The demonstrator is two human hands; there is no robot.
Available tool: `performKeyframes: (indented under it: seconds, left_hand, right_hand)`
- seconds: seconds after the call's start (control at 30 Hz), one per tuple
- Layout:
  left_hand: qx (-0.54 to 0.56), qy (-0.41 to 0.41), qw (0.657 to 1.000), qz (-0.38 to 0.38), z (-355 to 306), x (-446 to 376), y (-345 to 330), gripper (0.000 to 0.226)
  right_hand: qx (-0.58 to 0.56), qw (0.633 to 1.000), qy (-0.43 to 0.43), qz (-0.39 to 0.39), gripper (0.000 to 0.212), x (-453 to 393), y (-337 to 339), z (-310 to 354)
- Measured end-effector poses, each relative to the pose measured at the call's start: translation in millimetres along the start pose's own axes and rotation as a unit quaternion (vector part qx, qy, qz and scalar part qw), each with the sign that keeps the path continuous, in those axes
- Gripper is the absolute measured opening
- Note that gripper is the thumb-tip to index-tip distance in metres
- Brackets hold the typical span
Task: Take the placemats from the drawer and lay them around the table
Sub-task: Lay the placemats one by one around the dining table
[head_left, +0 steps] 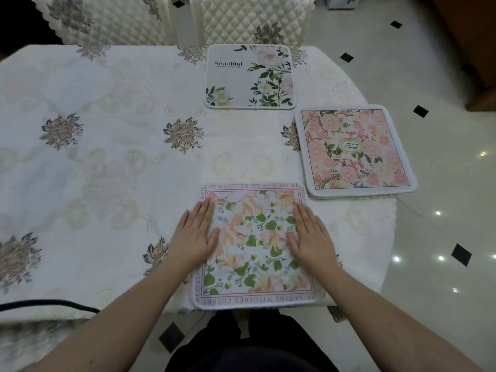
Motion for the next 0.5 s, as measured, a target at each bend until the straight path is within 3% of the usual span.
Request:
performKeyframes:
  seconds: [0.2, 0.37, 0.5]
  left_hand:
    - [0.020, 0.053, 0.998, -0.008, 12, 8, 15, 0.073]
    - [0.081, 0.011, 0.996, -0.021, -56, 42, -2, 0.059]
    - [0.096, 0.000, 0.995, -0.004, -79, 65, -38, 0.059]
  right_hand:
    - [-0.004, 0.998, -0.059, -0.006, 0.069, 14, 7, -6]
    - [-0.077, 0.997, -0.002, -0.011, 0.060, 43, 5, 70]
    - [-0.051, 0.999, 0.012, 0.013, 0.063, 59, -14, 97]
Point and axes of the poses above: each hand's wrist, its own x-axis away from the middle knuckle, its own y-axis out of the back of the hand, z = x × y, the point moved 2 cm from there along -x, towards the middle knuckle, and after that the axes turned 10 degrees about x, right-handed, at the moved point
